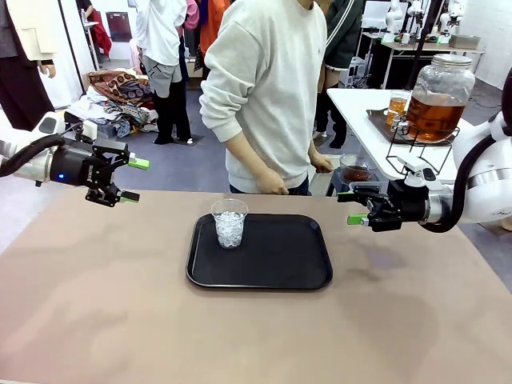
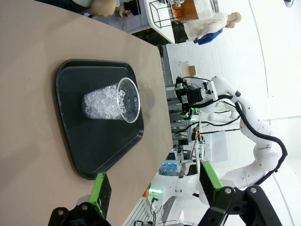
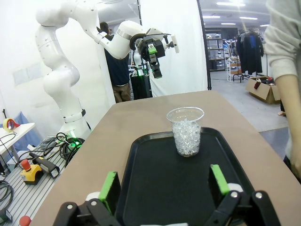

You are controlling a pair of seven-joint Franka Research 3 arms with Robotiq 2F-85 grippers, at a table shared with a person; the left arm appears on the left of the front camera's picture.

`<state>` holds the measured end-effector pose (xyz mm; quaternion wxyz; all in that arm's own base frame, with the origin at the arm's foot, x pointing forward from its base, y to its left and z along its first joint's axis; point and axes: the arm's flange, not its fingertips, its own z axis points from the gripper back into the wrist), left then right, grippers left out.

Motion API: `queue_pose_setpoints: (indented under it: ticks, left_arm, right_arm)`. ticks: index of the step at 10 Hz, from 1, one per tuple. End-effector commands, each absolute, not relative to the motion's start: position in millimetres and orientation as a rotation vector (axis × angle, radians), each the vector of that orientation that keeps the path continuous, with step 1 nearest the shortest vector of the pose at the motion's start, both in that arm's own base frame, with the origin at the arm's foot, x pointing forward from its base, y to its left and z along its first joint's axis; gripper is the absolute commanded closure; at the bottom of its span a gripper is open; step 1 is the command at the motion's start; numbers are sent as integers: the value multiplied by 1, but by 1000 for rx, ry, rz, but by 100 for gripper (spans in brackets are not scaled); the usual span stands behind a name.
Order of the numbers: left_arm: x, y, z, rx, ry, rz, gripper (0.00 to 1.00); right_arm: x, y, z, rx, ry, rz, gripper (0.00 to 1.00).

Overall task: Pour the drink into the iced cup.
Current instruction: Pick up the iced cup indicated by the human and present it to them.

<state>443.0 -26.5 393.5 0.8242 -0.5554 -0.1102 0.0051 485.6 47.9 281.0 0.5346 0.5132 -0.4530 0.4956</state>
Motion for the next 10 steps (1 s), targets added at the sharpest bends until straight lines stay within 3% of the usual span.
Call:
queue_pose_setpoints:
  ticks: [1, 10]
  left_arm:
    - [443, -27, 394, -1181, -237, 10, 0]
    - [443, -27, 394, -1181, -237, 10, 0]
  right_arm:
    - [489, 50, 284, 1219, -1079, 1177, 0]
    - [489, 50, 284, 1219, -1079, 1177, 0]
